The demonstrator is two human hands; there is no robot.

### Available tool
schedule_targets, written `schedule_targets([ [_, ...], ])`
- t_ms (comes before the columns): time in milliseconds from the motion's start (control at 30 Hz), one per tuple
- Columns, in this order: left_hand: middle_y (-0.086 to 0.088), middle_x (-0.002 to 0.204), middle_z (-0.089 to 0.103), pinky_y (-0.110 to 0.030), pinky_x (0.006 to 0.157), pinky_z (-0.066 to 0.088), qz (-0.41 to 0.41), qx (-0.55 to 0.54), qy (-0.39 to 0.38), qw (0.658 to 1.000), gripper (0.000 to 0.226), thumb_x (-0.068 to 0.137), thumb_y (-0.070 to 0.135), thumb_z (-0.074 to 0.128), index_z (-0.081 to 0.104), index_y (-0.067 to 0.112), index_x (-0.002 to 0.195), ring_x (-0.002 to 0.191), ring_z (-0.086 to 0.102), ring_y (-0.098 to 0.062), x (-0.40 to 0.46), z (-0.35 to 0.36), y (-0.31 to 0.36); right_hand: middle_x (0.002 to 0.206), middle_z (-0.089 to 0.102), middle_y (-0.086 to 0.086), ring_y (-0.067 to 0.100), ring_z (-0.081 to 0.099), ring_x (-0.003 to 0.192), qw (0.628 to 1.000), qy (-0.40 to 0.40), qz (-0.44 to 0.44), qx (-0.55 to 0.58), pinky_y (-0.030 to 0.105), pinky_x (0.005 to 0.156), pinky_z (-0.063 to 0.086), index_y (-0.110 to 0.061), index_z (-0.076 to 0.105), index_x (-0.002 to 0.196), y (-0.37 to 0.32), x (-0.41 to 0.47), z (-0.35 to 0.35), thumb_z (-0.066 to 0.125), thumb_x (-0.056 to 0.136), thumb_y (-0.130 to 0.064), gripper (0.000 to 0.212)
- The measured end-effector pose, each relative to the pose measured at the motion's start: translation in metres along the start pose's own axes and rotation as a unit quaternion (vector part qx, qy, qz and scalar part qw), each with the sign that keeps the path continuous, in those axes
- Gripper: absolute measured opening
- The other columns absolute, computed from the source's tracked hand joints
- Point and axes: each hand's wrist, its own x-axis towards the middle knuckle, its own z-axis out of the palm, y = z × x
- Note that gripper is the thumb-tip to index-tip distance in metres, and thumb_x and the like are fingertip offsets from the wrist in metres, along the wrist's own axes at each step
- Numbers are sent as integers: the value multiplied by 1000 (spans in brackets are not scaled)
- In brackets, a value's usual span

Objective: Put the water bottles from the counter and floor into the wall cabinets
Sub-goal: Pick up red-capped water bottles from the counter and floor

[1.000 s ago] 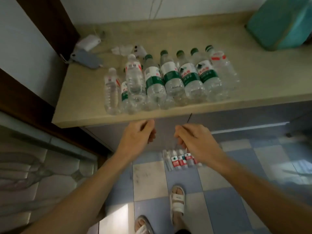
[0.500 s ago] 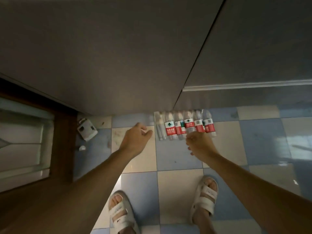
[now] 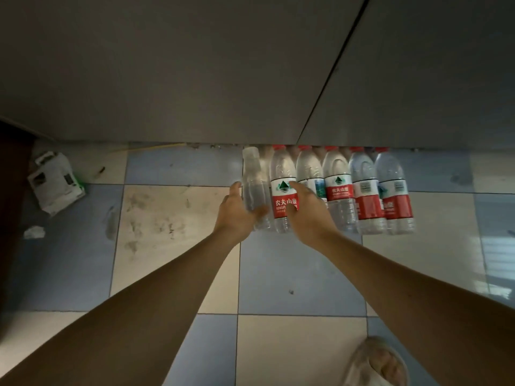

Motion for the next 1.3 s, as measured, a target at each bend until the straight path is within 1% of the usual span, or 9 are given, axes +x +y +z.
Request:
schedule_targets([
  [300,-9,134,57,-50,99,53,-14,-38,-12,999,71,85,23,79,40,22,144,118,59,-32,6,12,-27,130,57,3,24,53,122,998,63,12,4,43,105,49,-17,44,142,11,-8,49,68,91,-18,56],
  [400,-8,135,58,-46,98,53,-18,-7,-43,999,73,84,22,79,37,20,144,118,59,-30,-16,-2,-43,129,51,1,19,52,114,999,25,24,28,41,101,52,-22,41,144,12,-25,57,67,94,-24,57],
  [533,-8,132,61,-27,78,51,-40,-11,-46,998,77,84,28,80,36,14,146,104,59,-22,-24,-16,-56,129,49,5,23,53,118,998,3,51,33,45,101,51,-19,42,143,11,-17,55,62,97,-22,51],
  [633,-7,134,59,-31,84,49,-28,-15,-7,999,76,86,36,76,38,11,147,111,60,-24,-4,-22,-50,128,53,6,26,56,117,998,11,51,46,47,99,52,-16,45,140,5,9,49,61,97,-26,47],
  [733,-3,132,61,-32,86,48,11,-10,7,1000,68,88,40,72,44,13,144,116,60,-23,23,-23,-38,118,64,6,20,66,98,997,-3,51,64,35,78,59,-14,50,138,-1,39,46,58,96,-34,47],
  [833,-4,133,61,-40,98,51,32,-27,10,999,65,90,37,71,44,16,146,117,60,-23,44,-19,-28,90,69,-1,8,64,68,991,-13,74,114,19,46,47,-17,61,118,-5,62,50,57,95,-36,30],
  [933,-5,128,63,-41,94,54,27,-37,-7,999,59,90,30,73,48,17,142,108,62,-21,55,-13,-24,89,70,1,12,66,72,983,-37,95,152,23,53,46,-19,64,107,-6,73,53,65,90,-31,21],
  [1100,3,118,60,-20,71,44,49,-54,-10,997,56,90,23,73,50,18,140,102,58,-14,45,-25,-22,84,69,-1,15,67,77,985,-44,76,148,26,62,50,-18,67,95,-16,61,45,72,84,-23,13],
  [1300,0,122,62,-27,91,48,132,-18,24,991,58,84,14,78,55,18,137,104,60,-15,-1,-76,-6,109,65,-4,16,63,98,991,0,-12,131,31,85,52,-22,58,118,-44,14,13,80,82,-28,43],
])
